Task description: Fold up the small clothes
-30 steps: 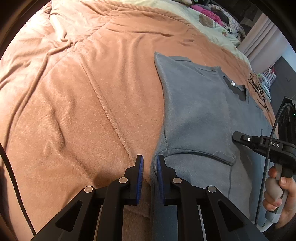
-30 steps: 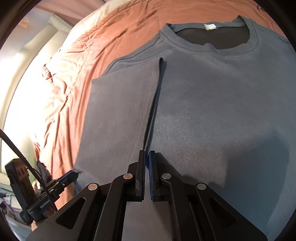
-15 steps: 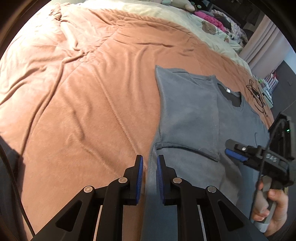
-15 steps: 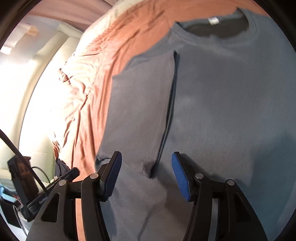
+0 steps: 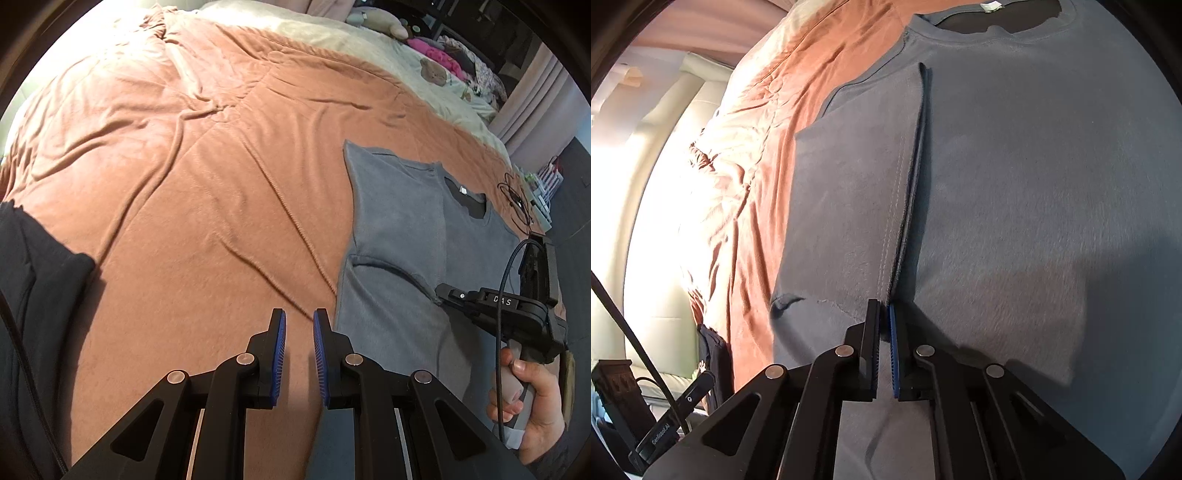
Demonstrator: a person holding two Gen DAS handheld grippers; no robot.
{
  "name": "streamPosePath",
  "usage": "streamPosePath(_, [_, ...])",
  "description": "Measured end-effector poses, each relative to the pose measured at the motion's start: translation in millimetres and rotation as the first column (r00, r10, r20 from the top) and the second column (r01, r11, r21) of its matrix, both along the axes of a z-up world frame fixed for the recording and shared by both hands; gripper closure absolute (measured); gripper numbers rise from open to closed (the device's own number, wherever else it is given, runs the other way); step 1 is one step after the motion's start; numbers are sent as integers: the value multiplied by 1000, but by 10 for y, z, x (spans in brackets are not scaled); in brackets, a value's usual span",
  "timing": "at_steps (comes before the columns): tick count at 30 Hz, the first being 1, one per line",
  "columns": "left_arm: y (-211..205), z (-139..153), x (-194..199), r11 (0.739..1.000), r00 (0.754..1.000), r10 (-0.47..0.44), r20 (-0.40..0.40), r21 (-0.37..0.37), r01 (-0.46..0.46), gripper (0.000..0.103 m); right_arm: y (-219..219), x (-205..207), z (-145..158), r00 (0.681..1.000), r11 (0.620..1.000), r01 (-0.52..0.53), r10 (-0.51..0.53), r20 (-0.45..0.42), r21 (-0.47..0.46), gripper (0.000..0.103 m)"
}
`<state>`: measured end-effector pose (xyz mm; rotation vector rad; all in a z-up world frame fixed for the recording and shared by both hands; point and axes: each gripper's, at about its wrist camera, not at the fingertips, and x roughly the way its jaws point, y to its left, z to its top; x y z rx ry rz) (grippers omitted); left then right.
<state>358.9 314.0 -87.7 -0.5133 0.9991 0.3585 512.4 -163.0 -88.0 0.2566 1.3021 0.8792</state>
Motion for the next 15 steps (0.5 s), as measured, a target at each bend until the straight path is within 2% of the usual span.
streamPosePath(7, [-120, 136, -98, 1000, 1000, -15, 5, 10, 15, 85, -57, -40, 172, 999, 999, -22, 23, 30, -38, 100])
streamPosePath(9, [-180, 193, -90, 1000, 1000, -22, 10, 14, 22, 79, -120, -51, 252, 998, 999, -27, 28, 55, -31, 81])
streamPosePath(10, [-210, 218, -91, 1000, 1000, -23, 16, 15, 23, 73, -200, -45, 315, 997, 999, -23, 25, 71, -22, 53])
streamPosePath(11, [-241, 244, -83, 1000, 999, -26, 21, 17, 25, 69, -269, -44, 337, 996, 1000, -19, 20, 82, -14, 41])
streamPosePath(13, [-323, 308, -59, 999, 999, -35, 35, 26, 34, 55, -461, -28, 445, 993, 1000, -6, 6, 121, 1, 41])
streamPosePath(15, [-428, 370, -16, 998, 998, -48, 48, 37, 46, 47, -614, -32, 479, 991, 1000, -7, 6, 136, 4, 41])
